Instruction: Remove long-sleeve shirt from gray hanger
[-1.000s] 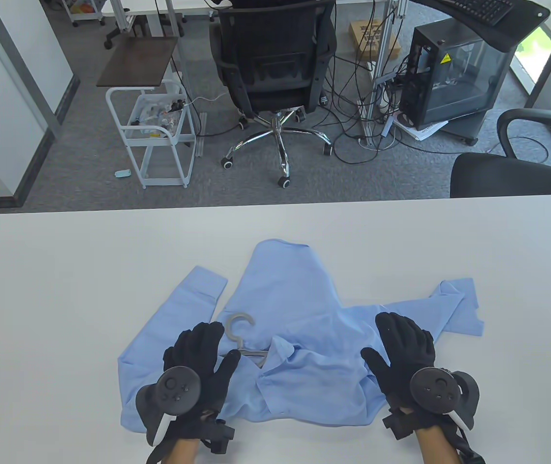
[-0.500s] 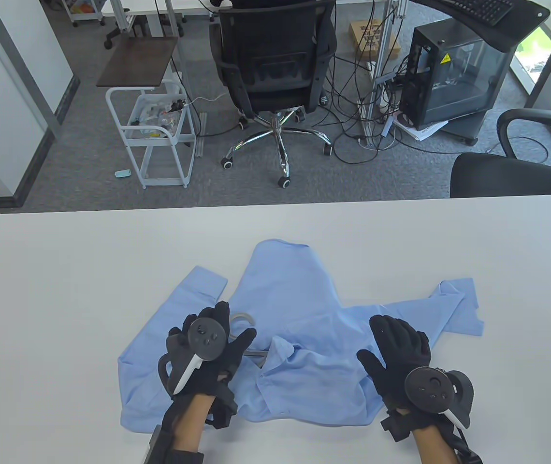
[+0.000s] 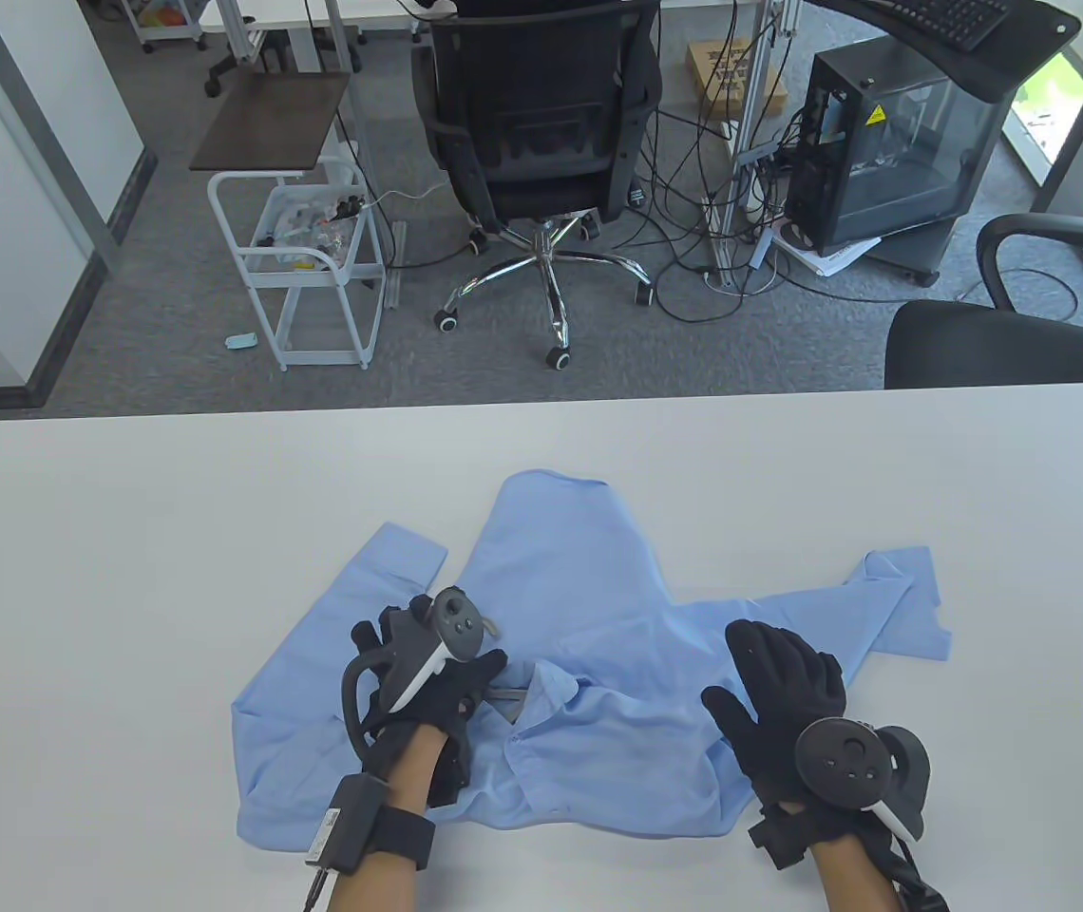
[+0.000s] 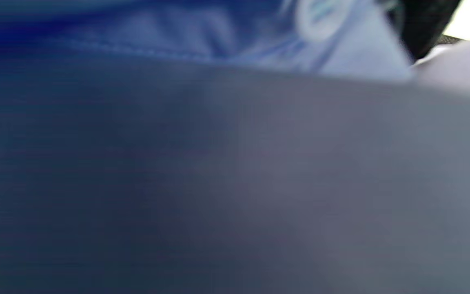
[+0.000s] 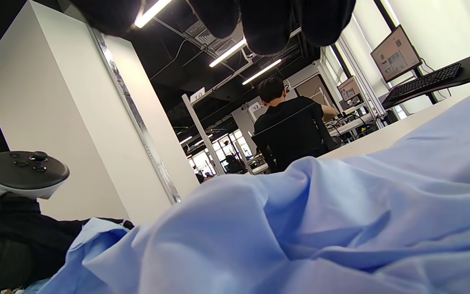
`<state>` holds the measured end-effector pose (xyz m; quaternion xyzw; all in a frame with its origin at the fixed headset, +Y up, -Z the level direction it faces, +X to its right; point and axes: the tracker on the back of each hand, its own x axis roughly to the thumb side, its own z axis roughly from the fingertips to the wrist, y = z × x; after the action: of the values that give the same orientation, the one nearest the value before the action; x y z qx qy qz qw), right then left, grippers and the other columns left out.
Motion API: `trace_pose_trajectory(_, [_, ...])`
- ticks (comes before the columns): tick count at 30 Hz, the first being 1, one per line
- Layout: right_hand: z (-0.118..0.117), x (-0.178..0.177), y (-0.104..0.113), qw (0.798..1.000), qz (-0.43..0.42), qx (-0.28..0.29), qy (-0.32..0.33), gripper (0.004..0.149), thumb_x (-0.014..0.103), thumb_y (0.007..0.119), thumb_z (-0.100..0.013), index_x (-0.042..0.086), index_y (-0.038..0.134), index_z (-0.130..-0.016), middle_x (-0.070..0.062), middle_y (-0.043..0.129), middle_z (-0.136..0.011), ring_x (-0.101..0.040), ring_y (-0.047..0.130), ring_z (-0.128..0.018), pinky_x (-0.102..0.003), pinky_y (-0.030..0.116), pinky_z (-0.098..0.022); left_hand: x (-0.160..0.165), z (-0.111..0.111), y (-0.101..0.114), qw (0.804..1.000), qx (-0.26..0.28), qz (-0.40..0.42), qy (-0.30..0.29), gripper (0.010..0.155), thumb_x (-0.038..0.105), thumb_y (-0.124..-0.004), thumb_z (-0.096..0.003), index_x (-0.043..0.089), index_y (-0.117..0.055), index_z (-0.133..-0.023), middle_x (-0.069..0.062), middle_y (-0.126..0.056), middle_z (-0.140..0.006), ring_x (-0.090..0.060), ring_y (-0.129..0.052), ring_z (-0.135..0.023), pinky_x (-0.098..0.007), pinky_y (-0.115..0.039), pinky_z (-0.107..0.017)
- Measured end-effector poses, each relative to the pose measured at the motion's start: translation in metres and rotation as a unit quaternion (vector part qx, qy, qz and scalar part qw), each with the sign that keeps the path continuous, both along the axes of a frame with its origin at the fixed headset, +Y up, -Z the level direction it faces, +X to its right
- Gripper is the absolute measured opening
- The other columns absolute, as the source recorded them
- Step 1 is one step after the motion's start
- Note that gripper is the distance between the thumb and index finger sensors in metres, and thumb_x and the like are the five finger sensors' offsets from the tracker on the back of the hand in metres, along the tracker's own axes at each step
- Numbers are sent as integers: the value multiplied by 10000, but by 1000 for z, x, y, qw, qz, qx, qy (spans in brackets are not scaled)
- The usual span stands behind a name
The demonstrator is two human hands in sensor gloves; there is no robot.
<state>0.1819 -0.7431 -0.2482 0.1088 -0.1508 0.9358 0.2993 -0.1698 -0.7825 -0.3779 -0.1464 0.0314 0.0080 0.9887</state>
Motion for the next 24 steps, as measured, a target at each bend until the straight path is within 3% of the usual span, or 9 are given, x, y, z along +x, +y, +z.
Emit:
trace_pose_trajectory(13, [1, -4, -1, 1000, -6, -1, 9, 731, 541, 681, -597, 143, 473, -1174, -228, 510, -1171, -581, 510, -1053, -802, 343, -681, 10, -11, -15, 998, -59, -25, 16, 834, 627, -729, -516, 289, -328, -1164, -107, -439, -1184, -456, -469, -1112, -693, -265, -794])
trace_pose_trajectory(18, [1, -4, -1, 1000, -12, -4, 12, 727, 540, 680, -599, 145, 474, -1174, -228, 507, -1172, -577, 508, -1055, -801, 343, -682, 16, -16, -17, 999, -37, -24, 19, 759, 541, -738, -545, 269, -371, -1151, -151, -508, -1130, -459, -550, -1059, -665, -321, -797])
trace_pose_trajectory(20, [1, -4, -1, 1000, -12, -5, 13, 726, 541, 678, -600, 147, 473, -1174, -224, 509, -1173, -579, 509, -1054, -802, 340, -683, 15, -17, -18, 999, -33, -17, 27, 796, 528, -750, -540, 242, -326, -1150, -158, -509, -1117, -458, -559, -1047, -667, -329, -795])
trace_pose_trajectory(24, [0, -4, -1, 1000, -12, -4, 13, 729, 545, 679, -598, 150, 472, -1175, -222, 505, -1176, -573, 507, -1059, -800, 340, -686, 10, -16, -4, 999, -27, 26, 26, 785, 477, -740, -556, 230, -291, -1152, -151, -487, -1112, -458, -543, -1049, -670, -326, -794])
